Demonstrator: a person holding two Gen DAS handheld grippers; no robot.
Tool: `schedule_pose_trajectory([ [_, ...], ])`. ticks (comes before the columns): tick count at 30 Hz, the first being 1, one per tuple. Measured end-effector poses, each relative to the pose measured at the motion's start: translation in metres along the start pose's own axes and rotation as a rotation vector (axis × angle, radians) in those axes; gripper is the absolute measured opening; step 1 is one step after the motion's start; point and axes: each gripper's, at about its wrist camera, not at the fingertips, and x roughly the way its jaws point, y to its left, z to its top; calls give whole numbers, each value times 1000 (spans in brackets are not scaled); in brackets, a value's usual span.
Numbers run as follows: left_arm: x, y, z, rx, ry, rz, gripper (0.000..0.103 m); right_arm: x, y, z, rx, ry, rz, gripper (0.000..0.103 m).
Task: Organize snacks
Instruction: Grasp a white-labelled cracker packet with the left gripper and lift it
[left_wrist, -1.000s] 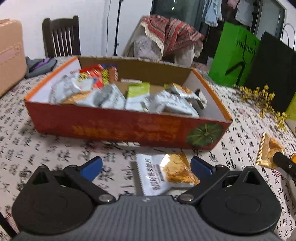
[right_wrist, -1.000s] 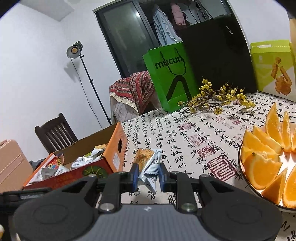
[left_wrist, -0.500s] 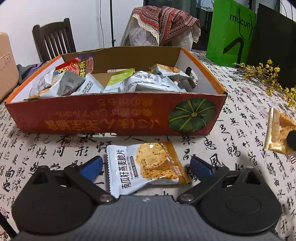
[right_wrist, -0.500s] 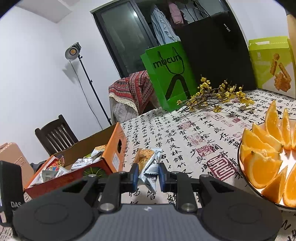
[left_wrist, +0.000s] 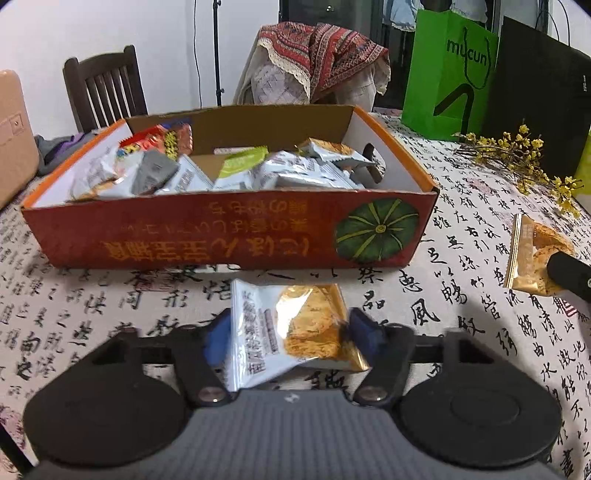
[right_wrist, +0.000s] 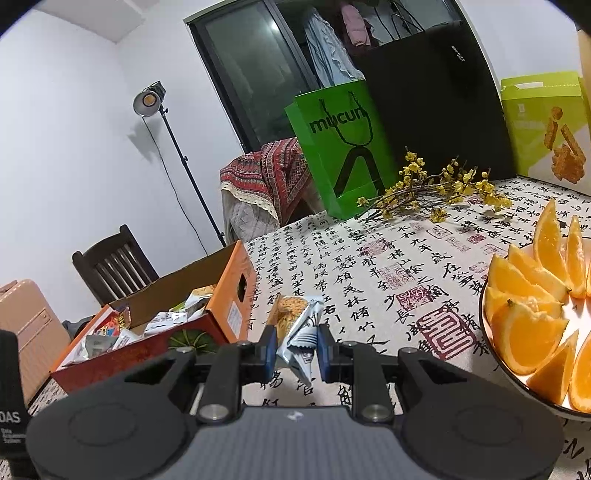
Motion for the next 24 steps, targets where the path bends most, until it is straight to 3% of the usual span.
schedule_pose_trajectory([
  [4, -8, 6, 1, 2, -7, -14, 55, -1, 2, -1, -8, -4, 2, 22],
  [10, -22, 14, -1, 13, -41, -38, 33, 1, 5, -1, -21, 2, 0, 22],
  [16, -41, 25, 0, 20, -84, -62, 22, -2, 13, 0, -50, 1, 20, 22],
  [17, -44, 26, 1, 26, -95, -63, 14, -3, 16, 0, -57, -1, 24, 22],
  [24, -70, 38, 3, 43, -179, -97, 6, -12, 30, 4, -79, -2, 48, 22],
])
